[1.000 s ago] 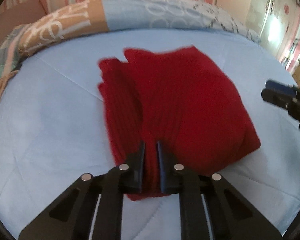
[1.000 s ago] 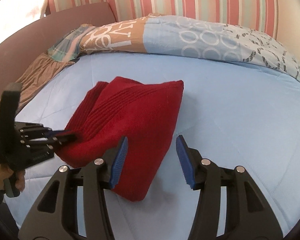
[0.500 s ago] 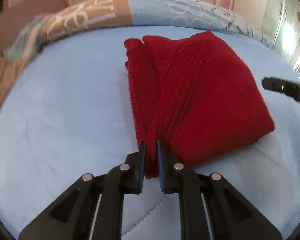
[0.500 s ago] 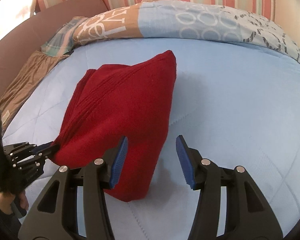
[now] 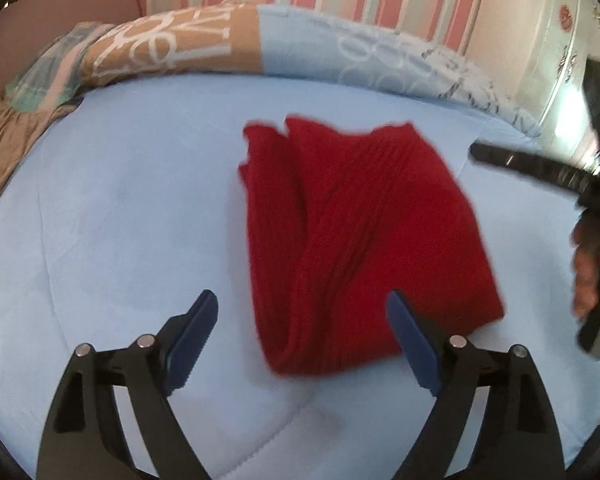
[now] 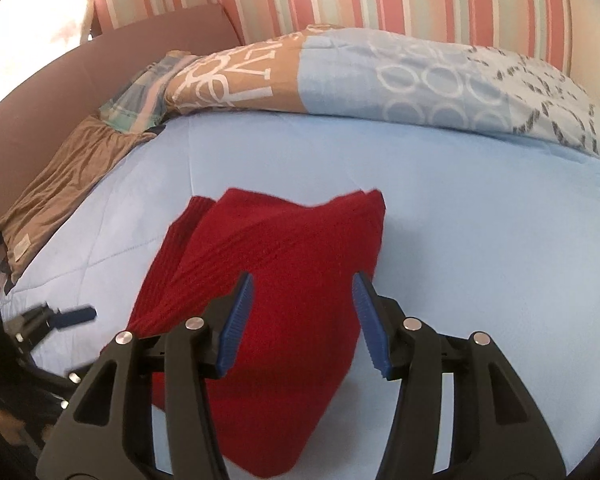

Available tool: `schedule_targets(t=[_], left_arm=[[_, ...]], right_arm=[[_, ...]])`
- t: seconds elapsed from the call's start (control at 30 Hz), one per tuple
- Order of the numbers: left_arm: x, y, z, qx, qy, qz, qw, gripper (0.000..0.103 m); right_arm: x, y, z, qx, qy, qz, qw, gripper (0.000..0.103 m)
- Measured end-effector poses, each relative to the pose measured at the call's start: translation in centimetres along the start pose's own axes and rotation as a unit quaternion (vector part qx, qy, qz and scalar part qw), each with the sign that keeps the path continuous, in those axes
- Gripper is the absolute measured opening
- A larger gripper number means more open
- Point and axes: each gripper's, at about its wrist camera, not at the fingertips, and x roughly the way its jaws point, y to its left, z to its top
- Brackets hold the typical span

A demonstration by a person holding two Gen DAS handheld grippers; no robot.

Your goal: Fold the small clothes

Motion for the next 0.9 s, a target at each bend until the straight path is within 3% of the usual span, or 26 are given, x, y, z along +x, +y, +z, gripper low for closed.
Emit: schedule_targets(t=[0.17, 0.27, 0.37, 0.5, 0.7, 0.9], left_arm=[[3.5, -1.0, 4.5, 0.024, 0.045, -0.006, 0.9987, 0.083], [6.5, -1.9, 4.9, 0.026, 0.093, -0.014, 0.9952, 0.049], [7.6, -2.5, 4.3, 0.041, 0.101, 0.003, 0.9940, 0.046], [7.5, -2.4, 4.0, 0.038, 0.092, 0.005, 0.9950, 0.025], [4.9, -2.1, 2.5, 0.051, 0.047, 0.050, 0.9963, 0.021], [6.5, -2.2, 1.2, 0.060, 0.059, 0.068, 0.9941, 0.024]], right_arm=[[2.3, 0.7, 1.8, -0.023, 0.016, -0.004, 1.000, 0.053], [4.8, 0.8, 2.9, -0.024, 0.048, 0.004, 0.999, 0.053], [6.6, 1.0, 3.4, -0.030, 0.067, 0.003, 0.997, 0.053], [7.6, 0.5, 3.5, -0.020, 0.075, 0.000, 0.997, 0.053], [6.1, 0.8, 2.8, -0.021, 0.056, 0.004, 0.998, 0.055], [6.7, 1.0, 1.5, -0.027, 0.070, -0.006, 0.997, 0.059]])
